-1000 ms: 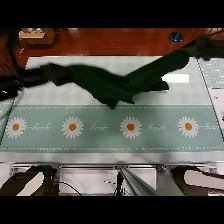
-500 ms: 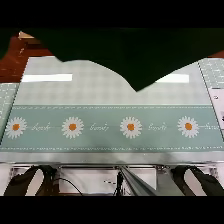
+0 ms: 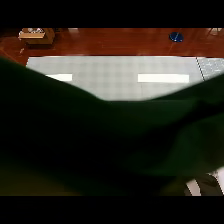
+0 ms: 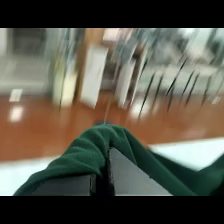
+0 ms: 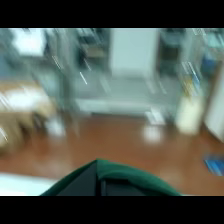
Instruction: Fold the shirts.
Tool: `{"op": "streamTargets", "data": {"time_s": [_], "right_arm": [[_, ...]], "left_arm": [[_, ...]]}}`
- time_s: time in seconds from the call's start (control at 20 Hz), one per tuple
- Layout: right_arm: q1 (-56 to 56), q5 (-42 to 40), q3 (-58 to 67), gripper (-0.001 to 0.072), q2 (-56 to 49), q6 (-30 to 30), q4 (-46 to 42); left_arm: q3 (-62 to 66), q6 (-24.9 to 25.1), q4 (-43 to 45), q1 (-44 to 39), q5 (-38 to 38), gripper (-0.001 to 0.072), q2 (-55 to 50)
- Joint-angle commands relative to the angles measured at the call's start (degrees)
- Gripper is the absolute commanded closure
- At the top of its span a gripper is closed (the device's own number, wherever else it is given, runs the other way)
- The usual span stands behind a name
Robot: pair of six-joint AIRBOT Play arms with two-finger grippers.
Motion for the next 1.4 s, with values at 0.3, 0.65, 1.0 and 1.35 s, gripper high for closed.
{"op": "streamTargets", "data": {"time_s": [0.3, 0.65, 1.0, 1.35], "right_arm": [[4.9, 22.9, -6.2, 0.0695, -19.3, -1.2, -1.1], [21.8, 16.3, -7.2, 0.0694, -42.7, -3.4, -4.3], [24.6, -11.8, -7.2, 0.0693, -55.1, -1.3, -7.8], [24.6, -19.2, -7.2, 0.0692, -62.5, 0.6, -8.7]], "left_arm": [[-23.8, 5.3, 3.4, 0.1, -19.6, 0.068, -0.7], [-50.8, 12.1, 3.4, 0.0, -2.8, 0.068, -1.4], [-55.9, 22.4, 3.4, 0.0, 17.7, 0.068, -17.2], [-55.9, 25.3, 0.8, 0.0, 21.6, 0.0678, -41.7]]}}
